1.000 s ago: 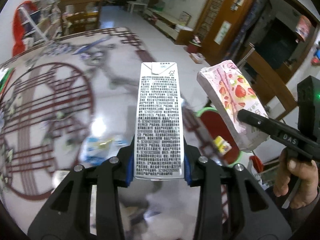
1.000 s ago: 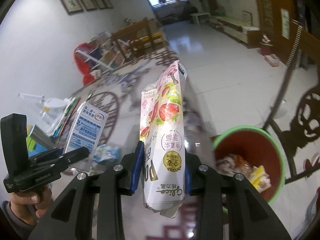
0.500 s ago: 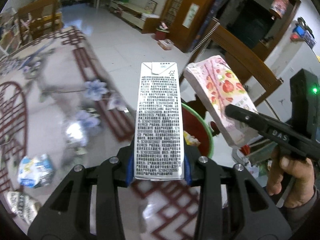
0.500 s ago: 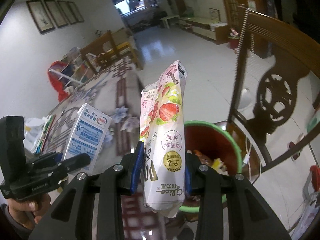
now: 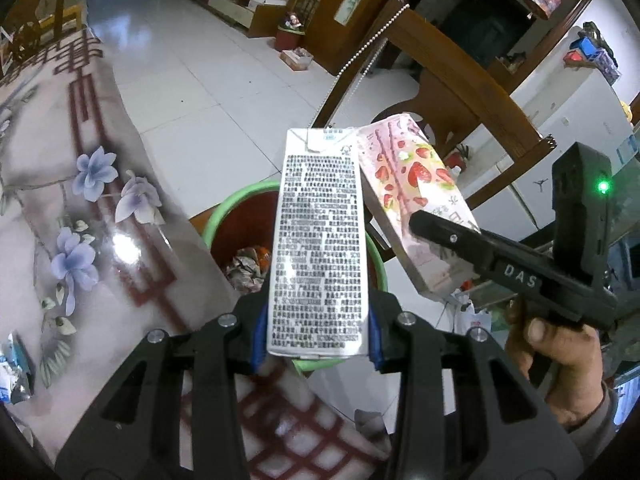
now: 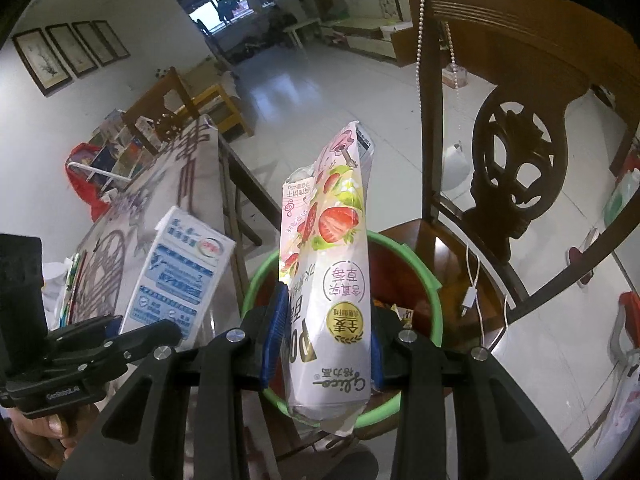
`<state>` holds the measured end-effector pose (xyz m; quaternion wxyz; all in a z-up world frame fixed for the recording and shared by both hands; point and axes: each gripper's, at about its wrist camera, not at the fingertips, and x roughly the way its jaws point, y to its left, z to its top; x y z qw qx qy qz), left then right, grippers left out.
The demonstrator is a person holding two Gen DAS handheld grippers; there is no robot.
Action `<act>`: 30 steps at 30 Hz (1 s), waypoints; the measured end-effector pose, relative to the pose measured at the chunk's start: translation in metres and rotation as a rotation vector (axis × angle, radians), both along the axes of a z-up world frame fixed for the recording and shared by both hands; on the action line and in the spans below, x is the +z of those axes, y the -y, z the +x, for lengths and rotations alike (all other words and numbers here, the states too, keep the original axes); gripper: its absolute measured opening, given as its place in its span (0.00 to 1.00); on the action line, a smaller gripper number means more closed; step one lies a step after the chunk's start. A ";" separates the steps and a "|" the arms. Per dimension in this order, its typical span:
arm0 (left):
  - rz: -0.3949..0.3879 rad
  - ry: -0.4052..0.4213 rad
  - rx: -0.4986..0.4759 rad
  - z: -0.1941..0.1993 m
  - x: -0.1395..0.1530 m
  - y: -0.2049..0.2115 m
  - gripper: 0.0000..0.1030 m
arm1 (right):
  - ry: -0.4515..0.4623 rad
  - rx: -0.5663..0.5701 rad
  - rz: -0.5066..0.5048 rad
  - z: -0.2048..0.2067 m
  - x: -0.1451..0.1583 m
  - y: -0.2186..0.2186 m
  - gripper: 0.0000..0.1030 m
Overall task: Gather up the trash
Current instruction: 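Carry the milk carton and snack bag over the red bucket with both grippers, then open both grippers to drop the carton and snack bag into the bucket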
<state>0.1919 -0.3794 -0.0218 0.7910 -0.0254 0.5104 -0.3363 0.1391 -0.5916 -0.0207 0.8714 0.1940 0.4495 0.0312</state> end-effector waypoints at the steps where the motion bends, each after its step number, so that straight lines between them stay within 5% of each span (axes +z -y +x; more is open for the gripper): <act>1: 0.000 -0.003 -0.001 0.001 -0.001 0.002 0.35 | 0.000 0.002 -0.001 0.000 -0.001 -0.001 0.32; 16: -0.003 -0.017 -0.006 0.012 -0.006 0.020 0.37 | -0.012 0.008 -0.002 0.001 -0.003 -0.001 0.35; 19: -0.008 0.001 0.036 0.013 -0.004 0.016 0.75 | -0.010 -0.003 0.004 0.001 -0.002 -0.001 0.41; 21: -0.014 -0.002 0.066 0.015 -0.005 0.008 0.76 | -0.009 -0.012 0.015 0.001 -0.002 -0.002 0.55; 30: -0.028 -0.015 0.141 0.018 -0.004 -0.026 0.95 | 0.013 -0.026 0.007 0.002 0.005 -0.009 0.85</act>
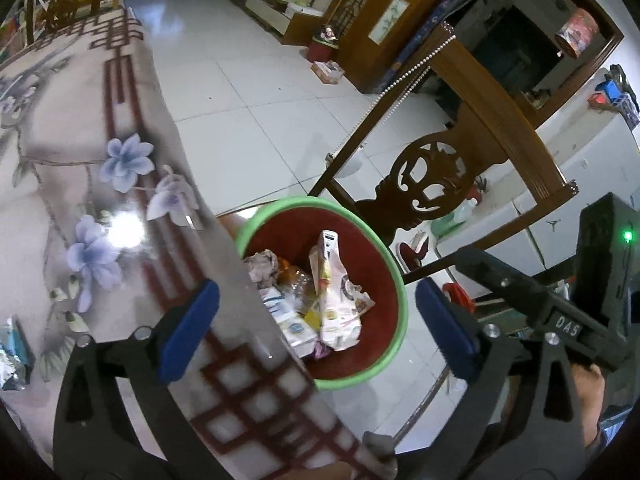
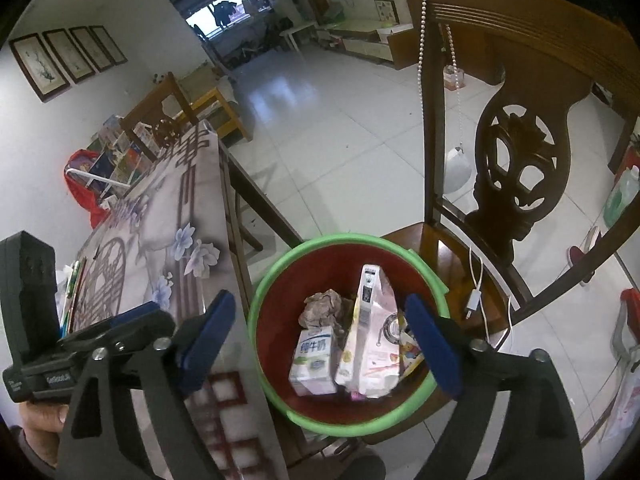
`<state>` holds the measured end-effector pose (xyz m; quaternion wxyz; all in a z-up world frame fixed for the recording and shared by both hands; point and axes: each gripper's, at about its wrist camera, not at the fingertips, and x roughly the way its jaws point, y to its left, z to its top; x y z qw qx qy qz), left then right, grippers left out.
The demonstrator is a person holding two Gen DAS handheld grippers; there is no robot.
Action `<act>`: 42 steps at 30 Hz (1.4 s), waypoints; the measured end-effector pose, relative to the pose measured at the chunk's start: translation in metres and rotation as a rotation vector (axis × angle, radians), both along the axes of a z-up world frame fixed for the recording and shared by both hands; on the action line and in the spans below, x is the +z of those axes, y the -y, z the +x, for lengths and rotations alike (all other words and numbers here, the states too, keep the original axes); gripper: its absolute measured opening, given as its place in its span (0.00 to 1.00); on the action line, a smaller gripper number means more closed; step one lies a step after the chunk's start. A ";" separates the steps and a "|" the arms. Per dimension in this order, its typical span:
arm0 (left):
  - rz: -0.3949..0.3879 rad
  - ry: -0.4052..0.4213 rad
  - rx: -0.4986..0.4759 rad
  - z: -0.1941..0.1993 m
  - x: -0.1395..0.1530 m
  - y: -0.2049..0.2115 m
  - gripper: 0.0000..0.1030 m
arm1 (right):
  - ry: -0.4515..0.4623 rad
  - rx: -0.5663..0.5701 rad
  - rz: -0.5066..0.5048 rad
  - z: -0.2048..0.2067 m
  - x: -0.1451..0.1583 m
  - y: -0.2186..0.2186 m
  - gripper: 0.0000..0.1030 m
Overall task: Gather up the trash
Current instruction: 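Open both grippers to drop the carton and snack bag into the bucket, then move both grippers back over the remaining trash on the table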
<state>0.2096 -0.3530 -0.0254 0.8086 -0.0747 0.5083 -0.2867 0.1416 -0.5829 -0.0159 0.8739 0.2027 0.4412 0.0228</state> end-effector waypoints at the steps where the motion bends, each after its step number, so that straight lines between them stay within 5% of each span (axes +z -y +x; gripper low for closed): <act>1: 0.009 0.004 -0.006 -0.001 0.001 -0.001 0.95 | -0.002 -0.005 0.006 0.001 0.000 -0.001 0.91; 12: 0.063 0.101 -0.007 -0.028 0.024 -0.039 0.95 | -0.002 0.063 0.023 0.014 0.009 -0.041 0.93; 24: 0.086 0.109 0.157 -0.054 0.033 -0.140 0.95 | 0.005 0.136 -0.013 0.012 0.014 -0.104 0.93; 30: 0.099 0.121 0.230 -0.070 0.036 -0.188 0.95 | 0.039 0.245 -0.105 0.010 0.024 -0.163 0.93; 42: 0.169 0.134 0.338 -0.099 0.021 -0.276 0.95 | 0.036 0.411 -0.127 0.014 0.018 -0.251 0.93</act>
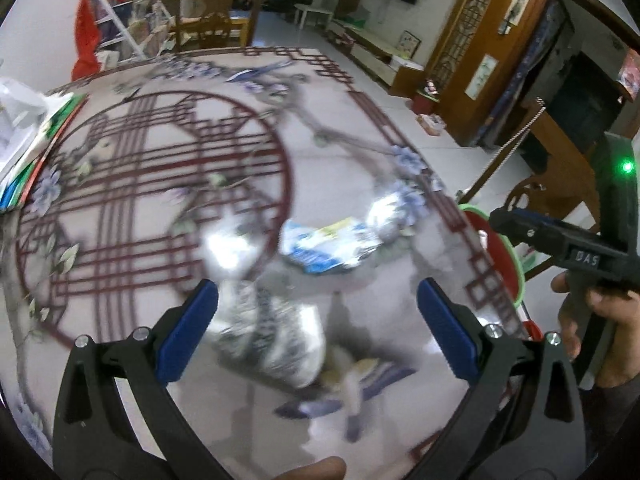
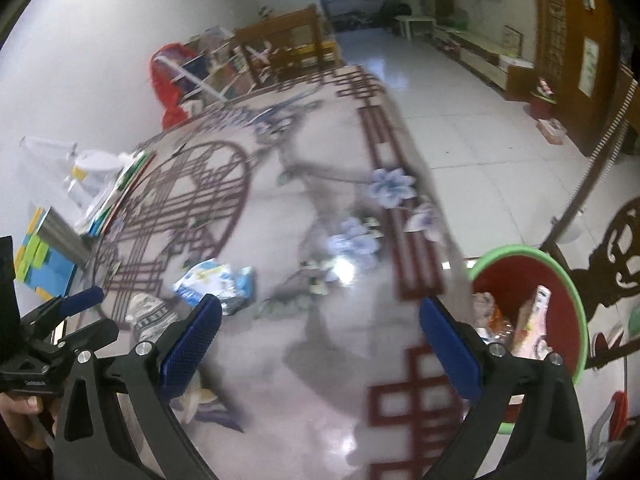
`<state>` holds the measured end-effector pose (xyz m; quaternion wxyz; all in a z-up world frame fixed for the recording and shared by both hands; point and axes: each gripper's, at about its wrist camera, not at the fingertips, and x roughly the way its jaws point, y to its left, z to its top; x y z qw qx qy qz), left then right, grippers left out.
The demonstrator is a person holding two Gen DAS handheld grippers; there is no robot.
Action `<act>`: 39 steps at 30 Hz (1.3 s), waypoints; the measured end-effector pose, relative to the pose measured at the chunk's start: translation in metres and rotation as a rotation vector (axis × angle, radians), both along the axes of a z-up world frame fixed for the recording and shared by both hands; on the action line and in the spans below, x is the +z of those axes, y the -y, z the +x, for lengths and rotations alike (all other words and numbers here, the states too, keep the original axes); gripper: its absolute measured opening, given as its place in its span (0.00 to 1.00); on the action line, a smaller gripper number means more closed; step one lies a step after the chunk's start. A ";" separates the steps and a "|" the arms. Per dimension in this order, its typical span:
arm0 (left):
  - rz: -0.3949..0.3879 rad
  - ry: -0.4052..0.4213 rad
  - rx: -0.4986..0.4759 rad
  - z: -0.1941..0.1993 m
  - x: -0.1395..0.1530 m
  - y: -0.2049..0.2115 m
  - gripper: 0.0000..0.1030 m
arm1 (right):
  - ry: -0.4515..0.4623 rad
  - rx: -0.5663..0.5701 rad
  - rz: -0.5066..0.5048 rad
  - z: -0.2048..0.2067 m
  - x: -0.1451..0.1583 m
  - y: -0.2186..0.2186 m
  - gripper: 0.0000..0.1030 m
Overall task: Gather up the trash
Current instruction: 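Move both grippers back over the remaining trash on the table, then grasp white paper cup with left gripper while right gripper grasps blue-white chip bag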
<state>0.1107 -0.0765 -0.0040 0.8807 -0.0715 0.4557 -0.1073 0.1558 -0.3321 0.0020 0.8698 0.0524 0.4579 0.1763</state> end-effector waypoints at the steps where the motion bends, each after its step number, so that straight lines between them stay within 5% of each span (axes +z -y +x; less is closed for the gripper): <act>1: -0.001 -0.004 0.006 -0.002 -0.003 -0.005 0.95 | -0.002 0.020 -0.003 0.000 -0.001 -0.009 0.93; 11: -0.042 -0.088 0.037 -0.020 -0.047 -0.028 0.95 | -0.007 0.155 -0.042 -0.001 -0.013 -0.061 0.93; 22: -0.056 -0.135 0.088 -0.010 -0.074 -0.029 0.95 | -0.040 0.179 -0.073 0.002 -0.027 -0.076 0.93; 30: -0.016 -0.128 0.190 -0.015 -0.071 -0.068 0.95 | -0.054 0.248 -0.107 0.008 -0.037 -0.098 0.93; 39: -0.084 -0.141 0.275 -0.012 -0.070 -0.100 0.95 | -0.030 0.334 -0.176 0.016 -0.047 -0.136 0.93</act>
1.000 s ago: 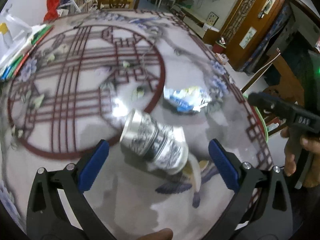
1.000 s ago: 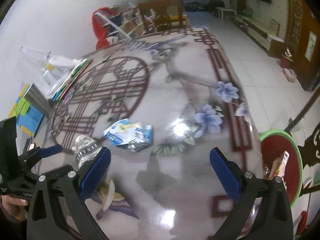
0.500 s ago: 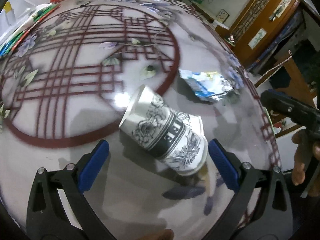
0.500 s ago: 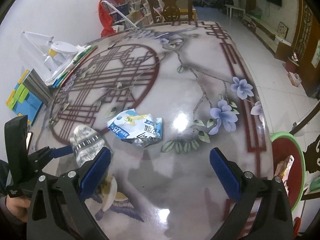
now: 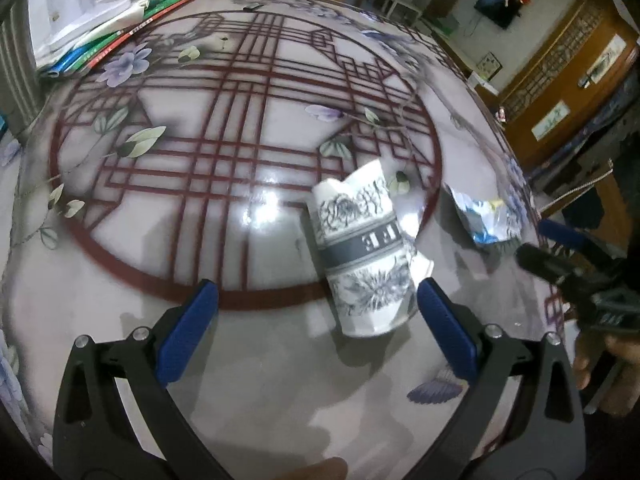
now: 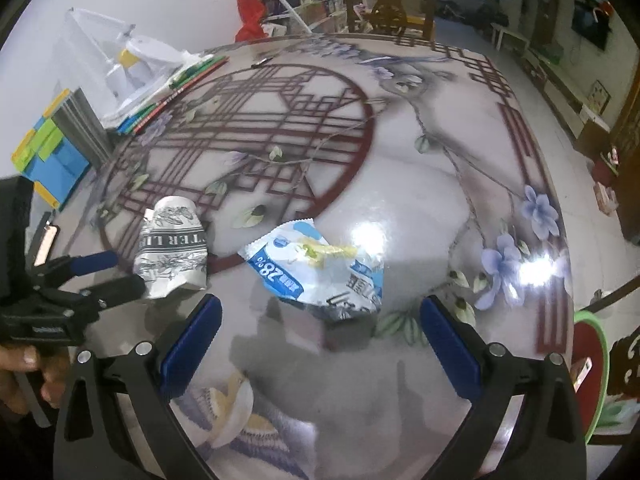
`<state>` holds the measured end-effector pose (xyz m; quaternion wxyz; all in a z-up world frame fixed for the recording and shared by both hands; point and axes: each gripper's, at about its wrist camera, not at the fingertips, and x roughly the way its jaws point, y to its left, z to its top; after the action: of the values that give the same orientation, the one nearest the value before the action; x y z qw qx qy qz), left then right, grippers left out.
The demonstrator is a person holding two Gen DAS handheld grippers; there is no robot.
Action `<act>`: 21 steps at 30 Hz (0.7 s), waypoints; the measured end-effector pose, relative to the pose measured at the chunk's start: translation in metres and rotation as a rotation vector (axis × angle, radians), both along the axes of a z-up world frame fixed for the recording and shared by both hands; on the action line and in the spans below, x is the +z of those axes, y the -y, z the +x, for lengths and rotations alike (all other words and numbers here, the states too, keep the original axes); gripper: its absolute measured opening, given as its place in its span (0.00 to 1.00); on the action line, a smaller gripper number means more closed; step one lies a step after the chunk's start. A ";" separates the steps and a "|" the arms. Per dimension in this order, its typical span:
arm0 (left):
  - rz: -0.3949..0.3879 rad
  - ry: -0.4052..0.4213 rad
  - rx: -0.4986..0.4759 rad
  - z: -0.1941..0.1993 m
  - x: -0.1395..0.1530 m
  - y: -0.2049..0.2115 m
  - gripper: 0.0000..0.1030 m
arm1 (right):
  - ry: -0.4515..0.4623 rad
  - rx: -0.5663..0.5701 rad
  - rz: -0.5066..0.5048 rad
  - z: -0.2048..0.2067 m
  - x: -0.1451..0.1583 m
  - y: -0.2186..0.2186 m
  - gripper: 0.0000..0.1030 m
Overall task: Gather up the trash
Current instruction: 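Grasp white paper cup with left gripper while right gripper grasps blue-white chip bag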
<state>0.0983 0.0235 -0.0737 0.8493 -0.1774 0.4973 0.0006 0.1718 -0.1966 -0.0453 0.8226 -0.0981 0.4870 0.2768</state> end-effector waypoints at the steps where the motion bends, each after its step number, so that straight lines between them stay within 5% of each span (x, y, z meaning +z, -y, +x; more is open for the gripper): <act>1: -0.003 0.000 -0.001 0.000 0.000 0.000 0.95 | 0.002 0.003 -0.010 0.001 -0.002 -0.002 0.93; 13: 0.000 -0.005 0.007 0.031 -0.008 0.011 0.94 | 0.046 0.050 -0.087 0.013 -0.027 -0.020 0.93; 21: 0.070 0.034 -0.002 0.029 -0.008 0.017 0.82 | 0.095 0.101 -0.116 0.012 -0.037 -0.039 0.83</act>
<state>0.1277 0.0068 -0.0818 0.8634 -0.1471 0.4824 0.0143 0.1840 -0.1575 -0.0822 0.8225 -0.1831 0.4572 0.2844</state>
